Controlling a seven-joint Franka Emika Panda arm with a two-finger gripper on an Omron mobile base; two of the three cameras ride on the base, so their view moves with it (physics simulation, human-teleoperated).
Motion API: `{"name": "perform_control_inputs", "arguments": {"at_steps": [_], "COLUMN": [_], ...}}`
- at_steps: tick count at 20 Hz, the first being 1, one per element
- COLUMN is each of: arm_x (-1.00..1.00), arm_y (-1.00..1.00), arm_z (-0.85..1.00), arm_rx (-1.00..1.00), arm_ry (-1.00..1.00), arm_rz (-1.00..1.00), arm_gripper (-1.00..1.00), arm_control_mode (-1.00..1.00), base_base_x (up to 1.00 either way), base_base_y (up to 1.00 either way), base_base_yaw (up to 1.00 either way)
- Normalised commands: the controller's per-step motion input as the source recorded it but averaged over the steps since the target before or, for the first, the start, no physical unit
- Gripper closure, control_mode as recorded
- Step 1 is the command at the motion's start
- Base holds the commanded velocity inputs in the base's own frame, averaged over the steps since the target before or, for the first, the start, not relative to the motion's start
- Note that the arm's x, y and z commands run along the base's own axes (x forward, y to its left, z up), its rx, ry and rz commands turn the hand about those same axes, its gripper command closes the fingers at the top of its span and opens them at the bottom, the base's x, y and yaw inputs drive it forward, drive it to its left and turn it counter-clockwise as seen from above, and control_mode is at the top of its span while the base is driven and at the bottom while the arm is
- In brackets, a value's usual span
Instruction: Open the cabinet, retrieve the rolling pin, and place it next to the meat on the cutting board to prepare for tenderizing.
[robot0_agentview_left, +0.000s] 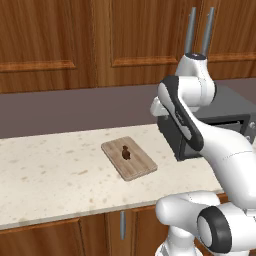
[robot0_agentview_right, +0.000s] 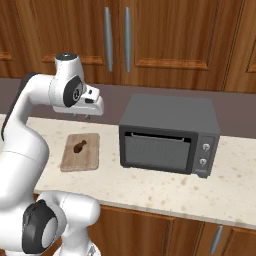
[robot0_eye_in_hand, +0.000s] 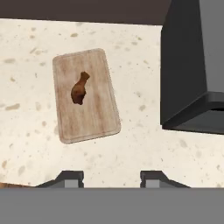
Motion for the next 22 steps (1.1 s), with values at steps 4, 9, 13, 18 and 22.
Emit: {"name": "perform_control_inputs", "arguments": {"at_steps": [4,9,13,18,22], "arm_x": [-0.01,-0.55,-0.77,-0.37,-0.01], "arm_y": [0.0,-0.2,-0.52,-0.32,0.0], "arm_z": [0.0,0.05,0.56,0.92,0.89], "arm_rx": [0.0,0.02,0.12,0.15,0.09], "arm_ry": [0.0,-0.29,-0.52,-0.44,-0.37], "arm_rz": [0.0,-0.01,0.0,-0.01,-0.04], "arm_gripper": [-1.0,-1.0,-1.0,-1.0,-1.0], "arm_control_mode": [-1.0,-1.0,-1.0,-1.0,-1.0], "base_base_x": [0.0,0.0,0.0,0.0,0.0], "base_base_y": [0.0,0.0,0.0,0.0,0.0], "base_base_yaw": [0.0,0.0,0.0,0.0,0.0]}}
